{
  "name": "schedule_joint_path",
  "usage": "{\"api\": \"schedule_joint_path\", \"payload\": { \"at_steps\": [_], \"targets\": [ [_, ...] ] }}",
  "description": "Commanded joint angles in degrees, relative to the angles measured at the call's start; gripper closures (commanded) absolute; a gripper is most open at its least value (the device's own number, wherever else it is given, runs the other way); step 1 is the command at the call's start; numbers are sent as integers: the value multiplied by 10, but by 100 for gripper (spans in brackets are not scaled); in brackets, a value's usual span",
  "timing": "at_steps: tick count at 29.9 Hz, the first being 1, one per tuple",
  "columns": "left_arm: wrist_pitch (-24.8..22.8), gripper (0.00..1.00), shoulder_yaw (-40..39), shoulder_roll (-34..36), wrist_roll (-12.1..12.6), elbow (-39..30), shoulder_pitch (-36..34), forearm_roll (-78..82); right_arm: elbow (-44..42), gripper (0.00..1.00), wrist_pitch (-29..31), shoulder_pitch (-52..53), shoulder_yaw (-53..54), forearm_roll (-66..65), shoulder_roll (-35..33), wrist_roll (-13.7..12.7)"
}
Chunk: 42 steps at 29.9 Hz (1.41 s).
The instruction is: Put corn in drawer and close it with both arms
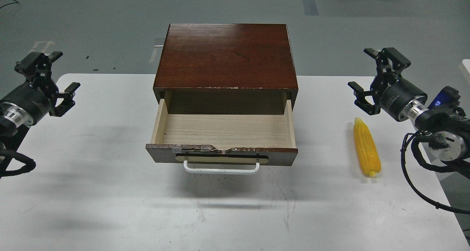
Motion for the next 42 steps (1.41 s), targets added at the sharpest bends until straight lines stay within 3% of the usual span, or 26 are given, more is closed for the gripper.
{"api": "schedule_joint_path", "payload": {
  "at_steps": [1, 16, 24, 42],
  "targets": [
    [8, 2, -1, -14, 3, 0, -41, 0, 0, 0, 5, -3, 0, 1, 0, 0],
    [24, 2, 9, -36, 5, 7, -64, 1, 14, 0, -2, -4, -11, -3, -1, 0],
    [23, 2, 9, -36, 6, 7, -62, 1, 56, 0, -3, 8, -18, -23, -62, -13],
    [22, 2, 11, -34, 7, 7, -58, 2, 56, 0, -25, 1, -15, -23, -63, -12]
  ]
}}
